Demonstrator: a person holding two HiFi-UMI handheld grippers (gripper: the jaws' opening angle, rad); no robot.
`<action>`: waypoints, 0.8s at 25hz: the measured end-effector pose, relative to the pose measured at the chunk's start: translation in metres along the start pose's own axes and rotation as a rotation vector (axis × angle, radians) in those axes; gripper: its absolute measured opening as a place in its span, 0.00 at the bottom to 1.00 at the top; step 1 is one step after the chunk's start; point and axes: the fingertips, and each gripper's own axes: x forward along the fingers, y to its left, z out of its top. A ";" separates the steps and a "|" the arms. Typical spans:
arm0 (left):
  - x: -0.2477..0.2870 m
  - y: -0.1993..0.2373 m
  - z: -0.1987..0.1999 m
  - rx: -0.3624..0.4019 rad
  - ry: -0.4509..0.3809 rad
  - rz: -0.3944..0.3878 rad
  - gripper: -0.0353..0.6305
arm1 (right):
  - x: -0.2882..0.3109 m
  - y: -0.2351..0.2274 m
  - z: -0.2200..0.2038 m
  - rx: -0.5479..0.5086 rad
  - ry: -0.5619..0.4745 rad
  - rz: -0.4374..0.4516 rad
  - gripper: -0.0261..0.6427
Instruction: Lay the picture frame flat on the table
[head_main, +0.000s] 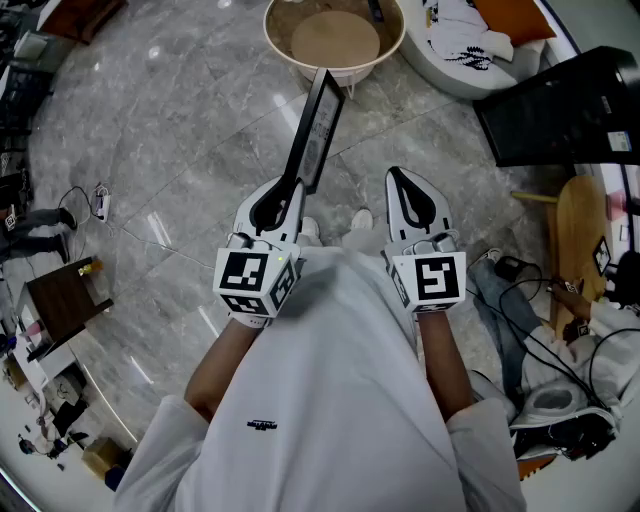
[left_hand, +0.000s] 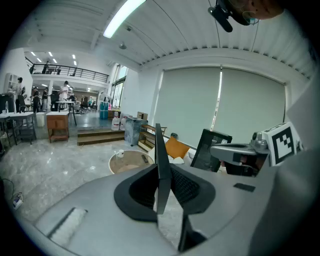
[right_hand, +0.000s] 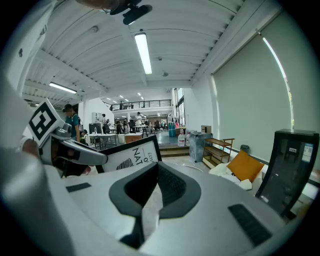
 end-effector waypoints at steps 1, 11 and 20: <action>-0.001 0.000 0.000 0.000 -0.001 0.000 0.15 | 0.000 0.000 0.000 -0.001 0.000 -0.001 0.05; 0.000 -0.006 -0.002 0.011 0.004 0.010 0.15 | -0.006 -0.006 -0.005 0.017 -0.007 0.001 0.05; 0.034 -0.028 0.004 0.026 0.024 0.026 0.15 | -0.006 -0.057 -0.015 0.038 -0.002 -0.005 0.05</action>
